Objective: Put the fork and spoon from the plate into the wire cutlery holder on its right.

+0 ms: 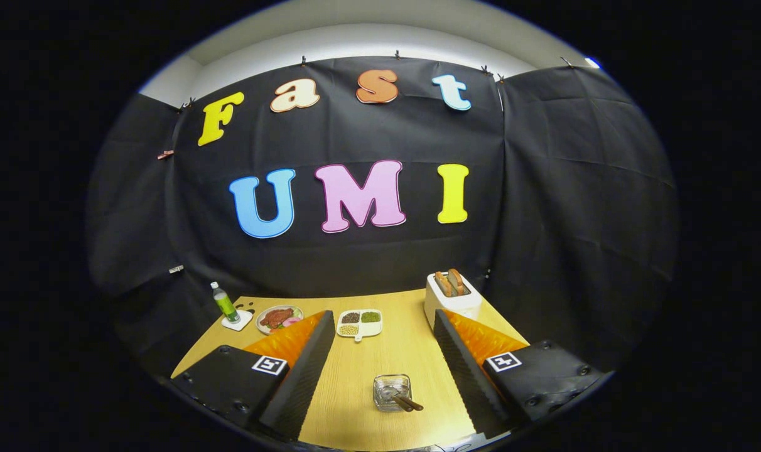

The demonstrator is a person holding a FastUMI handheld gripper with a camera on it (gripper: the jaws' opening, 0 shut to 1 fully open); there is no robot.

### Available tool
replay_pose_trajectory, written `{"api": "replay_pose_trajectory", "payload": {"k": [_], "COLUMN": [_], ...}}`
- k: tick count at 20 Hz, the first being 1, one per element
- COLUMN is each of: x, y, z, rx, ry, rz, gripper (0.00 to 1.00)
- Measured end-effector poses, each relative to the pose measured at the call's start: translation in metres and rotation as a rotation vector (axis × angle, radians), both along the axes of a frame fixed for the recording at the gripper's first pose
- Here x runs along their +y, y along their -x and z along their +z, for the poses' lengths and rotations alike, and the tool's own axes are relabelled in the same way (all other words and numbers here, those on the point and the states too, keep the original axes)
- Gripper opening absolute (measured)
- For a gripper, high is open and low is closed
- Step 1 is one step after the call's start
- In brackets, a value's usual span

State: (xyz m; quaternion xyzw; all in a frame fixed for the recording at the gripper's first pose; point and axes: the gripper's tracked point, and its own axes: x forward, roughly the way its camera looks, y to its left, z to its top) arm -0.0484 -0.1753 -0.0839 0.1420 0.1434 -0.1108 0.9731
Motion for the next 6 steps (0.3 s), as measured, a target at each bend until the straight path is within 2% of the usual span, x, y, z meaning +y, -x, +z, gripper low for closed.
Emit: {"api": "replay_pose_trajectory", "payload": {"k": [6], "x": [0.0004], "y": [0.002], "z": [-0.0058], "rx": [0.013], "ry": [0.005], "rz": [0.012], "gripper": [0.99]}}
